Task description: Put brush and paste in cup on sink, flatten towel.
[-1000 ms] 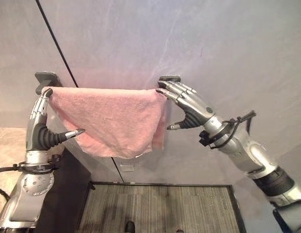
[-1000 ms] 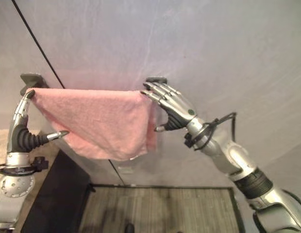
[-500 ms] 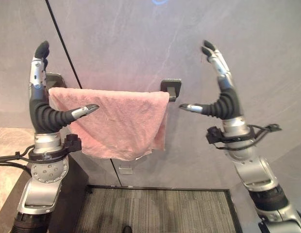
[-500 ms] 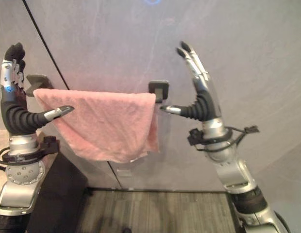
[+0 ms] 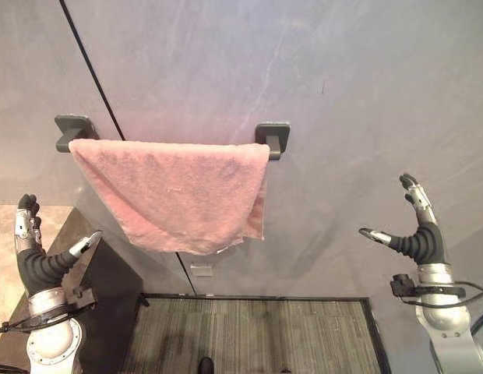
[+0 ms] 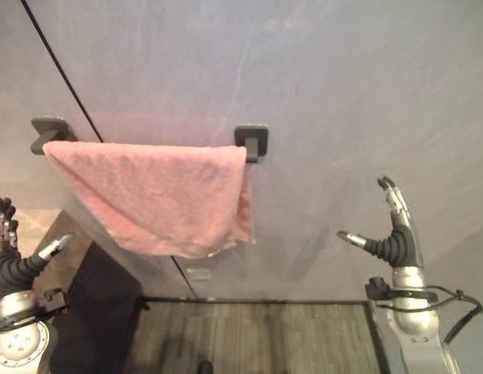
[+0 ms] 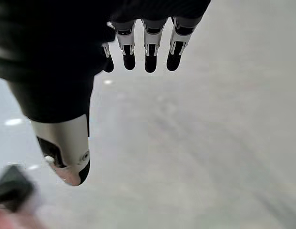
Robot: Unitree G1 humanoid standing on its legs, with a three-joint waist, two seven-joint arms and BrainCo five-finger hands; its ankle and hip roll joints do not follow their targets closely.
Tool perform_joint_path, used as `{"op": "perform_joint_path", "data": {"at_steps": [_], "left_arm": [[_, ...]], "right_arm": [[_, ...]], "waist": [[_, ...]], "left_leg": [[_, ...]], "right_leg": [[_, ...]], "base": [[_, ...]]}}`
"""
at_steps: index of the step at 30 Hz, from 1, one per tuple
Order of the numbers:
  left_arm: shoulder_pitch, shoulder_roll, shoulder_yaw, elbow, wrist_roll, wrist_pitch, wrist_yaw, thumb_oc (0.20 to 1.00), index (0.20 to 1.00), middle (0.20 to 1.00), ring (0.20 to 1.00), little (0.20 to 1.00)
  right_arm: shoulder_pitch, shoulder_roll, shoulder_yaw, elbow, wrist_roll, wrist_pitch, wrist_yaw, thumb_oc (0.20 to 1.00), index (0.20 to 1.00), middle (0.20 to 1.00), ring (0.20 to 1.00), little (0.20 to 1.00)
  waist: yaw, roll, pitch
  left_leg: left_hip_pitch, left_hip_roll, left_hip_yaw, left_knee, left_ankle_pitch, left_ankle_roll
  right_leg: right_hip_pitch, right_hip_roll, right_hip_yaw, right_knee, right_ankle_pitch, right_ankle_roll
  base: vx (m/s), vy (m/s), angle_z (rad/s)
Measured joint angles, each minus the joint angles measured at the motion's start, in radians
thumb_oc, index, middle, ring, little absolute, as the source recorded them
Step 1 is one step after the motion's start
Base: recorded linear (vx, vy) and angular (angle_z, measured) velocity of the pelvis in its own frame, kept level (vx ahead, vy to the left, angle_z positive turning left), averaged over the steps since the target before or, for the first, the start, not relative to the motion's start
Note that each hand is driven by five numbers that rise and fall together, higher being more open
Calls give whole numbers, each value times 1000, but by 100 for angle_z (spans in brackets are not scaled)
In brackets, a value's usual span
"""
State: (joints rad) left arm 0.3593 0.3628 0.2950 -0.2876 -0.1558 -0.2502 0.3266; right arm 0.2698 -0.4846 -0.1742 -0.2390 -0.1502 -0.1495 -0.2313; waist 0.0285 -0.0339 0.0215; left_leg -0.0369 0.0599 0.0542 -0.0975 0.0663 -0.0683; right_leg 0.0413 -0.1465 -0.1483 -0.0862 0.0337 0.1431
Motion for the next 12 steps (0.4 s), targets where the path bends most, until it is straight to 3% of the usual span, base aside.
{"op": "perform_joint_path", "data": {"at_steps": [4,7,9,11,12], "left_arm": [[7,6,-119,126,-23,3,-40,1000,1000,1000,1000,1000],[-16,1,-259,438,-41,23,-82,1000,1000,1000,1000,1000],[-23,1,-319,597,-38,98,-119,1000,1000,1000,1000,1000],[-6,-17,-319,653,-30,105,-139,1000,1000,1000,1000,1000],[-48,-51,-324,812,-34,123,-154,1000,1000,1000,1000,1000]], "right_arm": [[-4,10,62,170,24,7,14,1000,1000,1000,1000,1000],[-33,21,187,458,80,19,44,1000,1000,1000,1000,1000],[-64,40,265,637,134,60,86,1000,1000,1000,1000,1000],[-65,54,329,759,167,78,123,1000,1000,1000,1000,1000],[-73,98,361,887,213,107,157,1000,1000,1000,1000,1000]], "waist": [[-5,3,1],[-15,10,5],[-16,11,8],[-14,4,16],[-13,3,15]], "left_leg": [[0,-2,-14,0,7,-2],[1,1,-18,1,8,-3],[0,3,-20,4,8,-3],[0,6,-20,4,9,-5],[2,6,-24,4,10,-6]], "right_leg": [[9,3,-14,0,-2,0],[11,4,-22,0,-2,0],[8,4,-23,0,-4,-2],[7,7,-25,0,-4,-4],[12,6,-28,0,-6,-5]], "base": [[-59,-26,10],[-55,-21,6],[0,0,0],[-4,-11,2],[-10,-20,8]]}}
